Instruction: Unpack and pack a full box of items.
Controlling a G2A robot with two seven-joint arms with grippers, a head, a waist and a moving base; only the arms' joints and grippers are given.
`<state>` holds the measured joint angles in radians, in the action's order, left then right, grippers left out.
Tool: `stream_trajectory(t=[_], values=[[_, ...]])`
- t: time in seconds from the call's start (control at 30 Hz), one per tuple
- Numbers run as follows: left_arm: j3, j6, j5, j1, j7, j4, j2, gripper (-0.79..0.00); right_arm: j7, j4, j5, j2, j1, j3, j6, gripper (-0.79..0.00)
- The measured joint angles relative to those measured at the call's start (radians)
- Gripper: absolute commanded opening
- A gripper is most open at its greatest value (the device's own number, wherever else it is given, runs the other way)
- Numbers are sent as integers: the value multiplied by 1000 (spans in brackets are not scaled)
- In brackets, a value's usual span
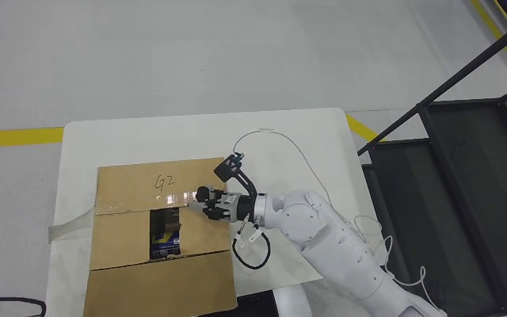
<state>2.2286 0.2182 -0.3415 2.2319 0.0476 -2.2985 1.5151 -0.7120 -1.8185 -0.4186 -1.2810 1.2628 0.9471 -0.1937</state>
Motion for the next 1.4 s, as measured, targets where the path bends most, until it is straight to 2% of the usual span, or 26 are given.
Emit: stream_trajectory(t=[0.17, 0.2, 0.27, 0.33, 0.4, 0.63, 0.8, 0.93, 1.07, 1.17, 1.4], values=[[0, 0, 0, 0, 0, 0, 0, 0, 43, -12, 47, 0, 8, 14, 1, -533], [0, 0, 0, 0, 0, 0, 0, 0, 59, -12, 62, 0, 13, 21, 9, -560], [0, 0, 0, 0, 0, 0, 0, 0, 93, -8, 99, -1, 24, 33, 33, -545], [0, 0, 0, 0, 0, 0, 0, 0, 80, 0, 99, 0, 25, 32, 59, -486], [0, 0, 0, 0, 0, 0, 0, 0, 72, 2, 98, 0, 26, 29, 75, -483], [0, 0, 0, 0, 0, 0, 0, 0, 63, -30, 166, 7, 50, 57, 34, -560], [0, 0, 0, 0, 0, 0, 0, 0, -39, -70, 276, 18, 86, 64, -55, -548], [0, 0, 0, 0, 0, 0, 0, 0, -182, -90, 316, 30, 112, 43, -111, -539], [0, 0, 0, 0, 0, 0, 0, 0, -277, -91, 330, 43, 138, 36, -123, -585], [0, 0, 0, 0, 0, 0, 0, 0, -337, -92, 320, 54, 153, 42, -124, -686], [0, 0, 0, 0, 0, 0, 0, 0, -362, -110, 344, 85, 214, 146, -126, -542]])
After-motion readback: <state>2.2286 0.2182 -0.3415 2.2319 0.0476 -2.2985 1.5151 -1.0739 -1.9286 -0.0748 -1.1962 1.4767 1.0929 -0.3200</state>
